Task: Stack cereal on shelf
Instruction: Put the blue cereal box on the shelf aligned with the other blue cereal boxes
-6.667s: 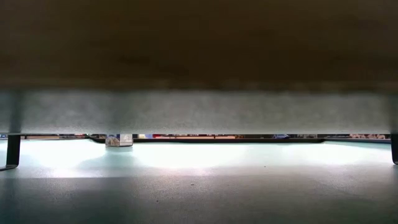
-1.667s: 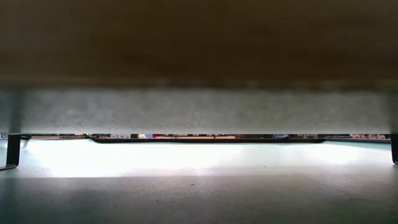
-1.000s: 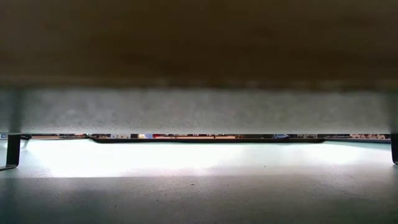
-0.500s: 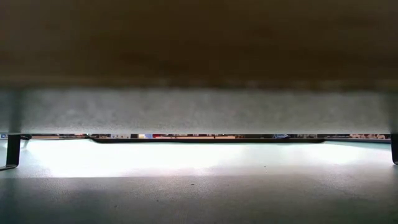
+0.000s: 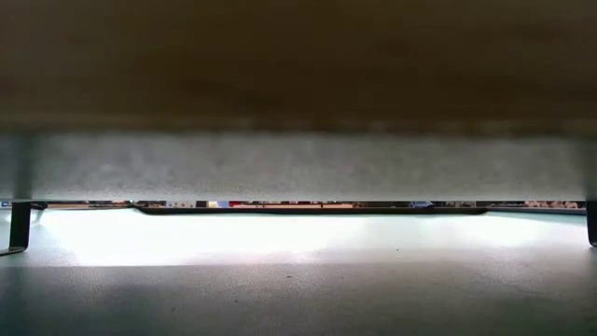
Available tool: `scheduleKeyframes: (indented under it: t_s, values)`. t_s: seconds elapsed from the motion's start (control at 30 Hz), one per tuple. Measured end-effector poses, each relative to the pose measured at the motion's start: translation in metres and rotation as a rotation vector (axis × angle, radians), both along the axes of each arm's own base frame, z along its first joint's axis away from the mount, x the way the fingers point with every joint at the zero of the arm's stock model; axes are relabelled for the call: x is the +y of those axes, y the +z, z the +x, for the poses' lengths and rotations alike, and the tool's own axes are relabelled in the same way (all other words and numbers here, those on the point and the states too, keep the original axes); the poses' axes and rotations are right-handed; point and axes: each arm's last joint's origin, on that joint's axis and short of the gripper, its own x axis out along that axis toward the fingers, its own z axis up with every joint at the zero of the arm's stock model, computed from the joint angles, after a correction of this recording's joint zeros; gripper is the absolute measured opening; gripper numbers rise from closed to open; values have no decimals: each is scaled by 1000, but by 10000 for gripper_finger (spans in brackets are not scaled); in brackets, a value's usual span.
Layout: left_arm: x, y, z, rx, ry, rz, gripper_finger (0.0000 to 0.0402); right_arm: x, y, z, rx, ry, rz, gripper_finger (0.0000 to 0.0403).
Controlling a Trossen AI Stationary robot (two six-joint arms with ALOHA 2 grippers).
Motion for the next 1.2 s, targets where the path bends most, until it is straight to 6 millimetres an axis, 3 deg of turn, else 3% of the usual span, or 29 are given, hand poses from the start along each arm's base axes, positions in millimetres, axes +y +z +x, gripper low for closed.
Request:
scheduleKeyframes:
  t_s: [0.73, 1.2]
  values:
    - [-13, 2, 2, -74, -29, -30, 194, 0, 0, 0, -1, 0, 0, 265]
    - [-15, 3, 2, -85, -33, -35, 231, 0, 0, 0, 0, 0, 0, 265]
